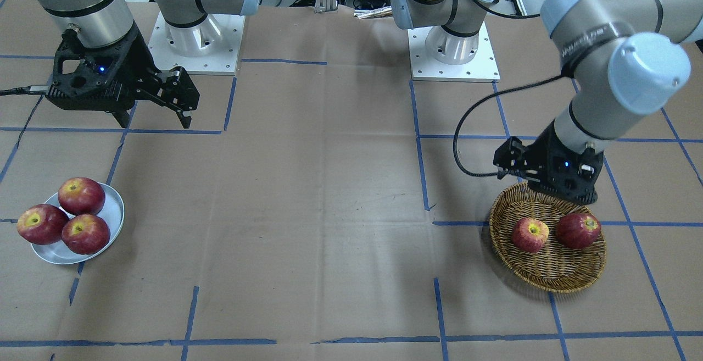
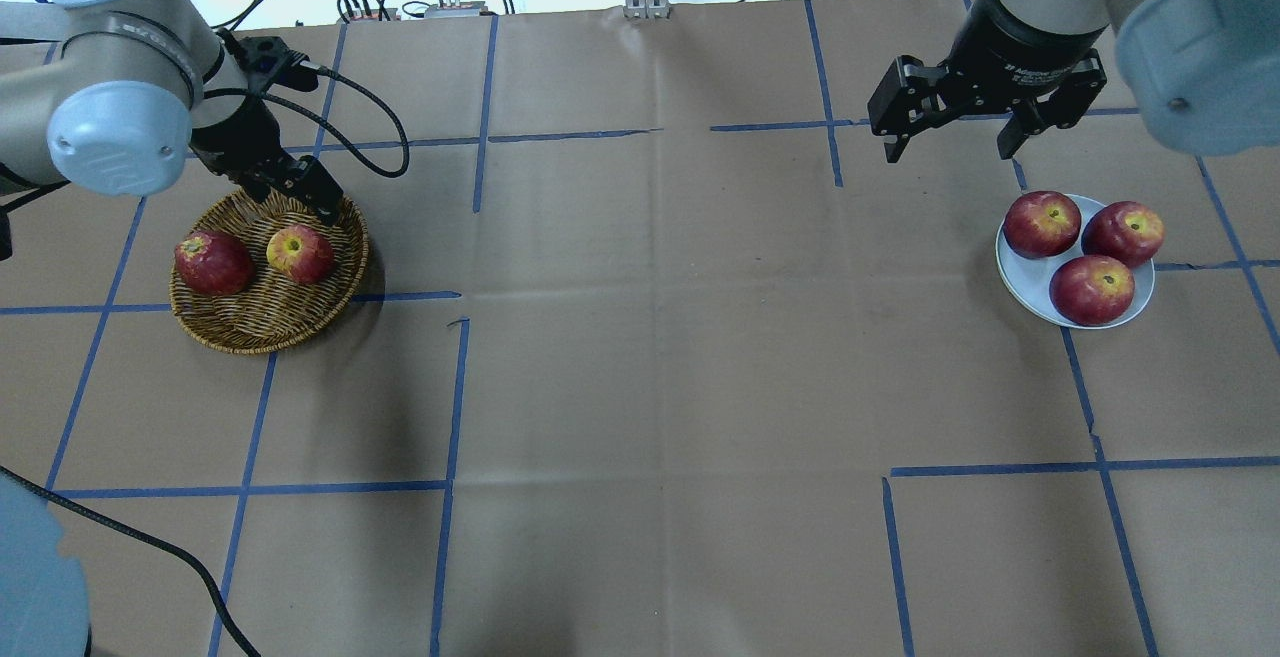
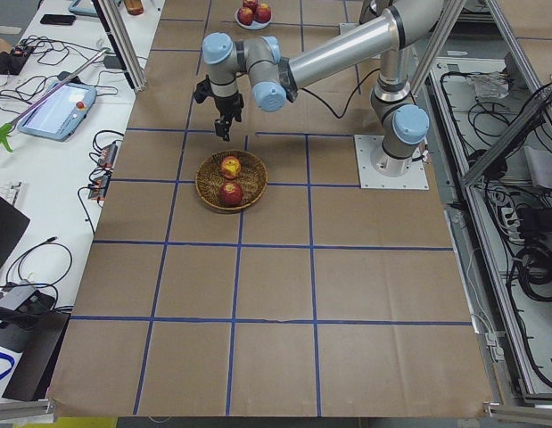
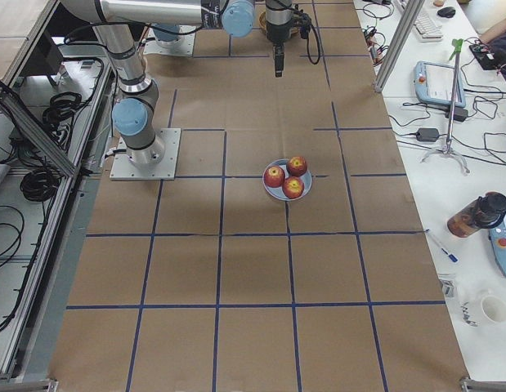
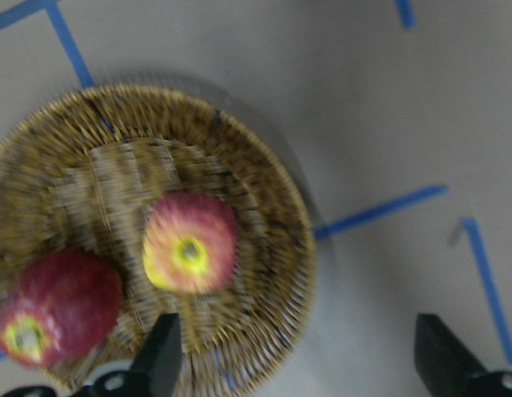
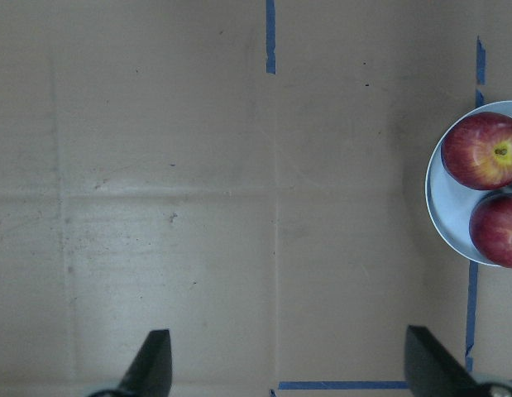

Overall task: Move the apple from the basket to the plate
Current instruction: 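Close the left gripper on the yellow-red apple and lift it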

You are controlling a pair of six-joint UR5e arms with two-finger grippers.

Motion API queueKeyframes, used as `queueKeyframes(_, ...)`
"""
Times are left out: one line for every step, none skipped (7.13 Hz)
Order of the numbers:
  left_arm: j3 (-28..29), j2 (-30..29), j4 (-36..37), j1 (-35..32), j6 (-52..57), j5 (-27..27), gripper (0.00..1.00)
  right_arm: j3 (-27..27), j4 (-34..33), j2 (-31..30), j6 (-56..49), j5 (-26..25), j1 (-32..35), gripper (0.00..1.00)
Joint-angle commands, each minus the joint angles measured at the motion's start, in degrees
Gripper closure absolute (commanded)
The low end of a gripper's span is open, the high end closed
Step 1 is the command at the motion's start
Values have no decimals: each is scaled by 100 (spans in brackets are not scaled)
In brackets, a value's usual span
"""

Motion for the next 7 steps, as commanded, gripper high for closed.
queueKeyframes(-9, -457, 433, 363, 355, 16, 2, -5, 0, -6, 16, -2, 8, 0)
queueKeyframes(-27, -519, 426, 389, 363, -1, 2, -5, 0, -6, 16, -2, 8, 0)
queueKeyframes(-96, -632, 426, 398, 337, -10, 2, 4, 0, 2, 16, -2, 8, 0)
queueKeyframes(-228, -668, 521, 398, 311, -27, 2, 4, 0, -6, 7, -2, 8, 0)
queueKeyframes(-272, -704, 531, 398, 293, -45, 2, 13, 0, -15, 7, -2, 8, 0)
queueKeyframes(-273, -730, 531, 398, 276, -45, 2, 4, 9, 11, -10, -2, 8, 0)
queueKeyframes(-299, -756, 531, 398, 284, -54, 7, 4, 9, 11, -10, -11, 8, 0)
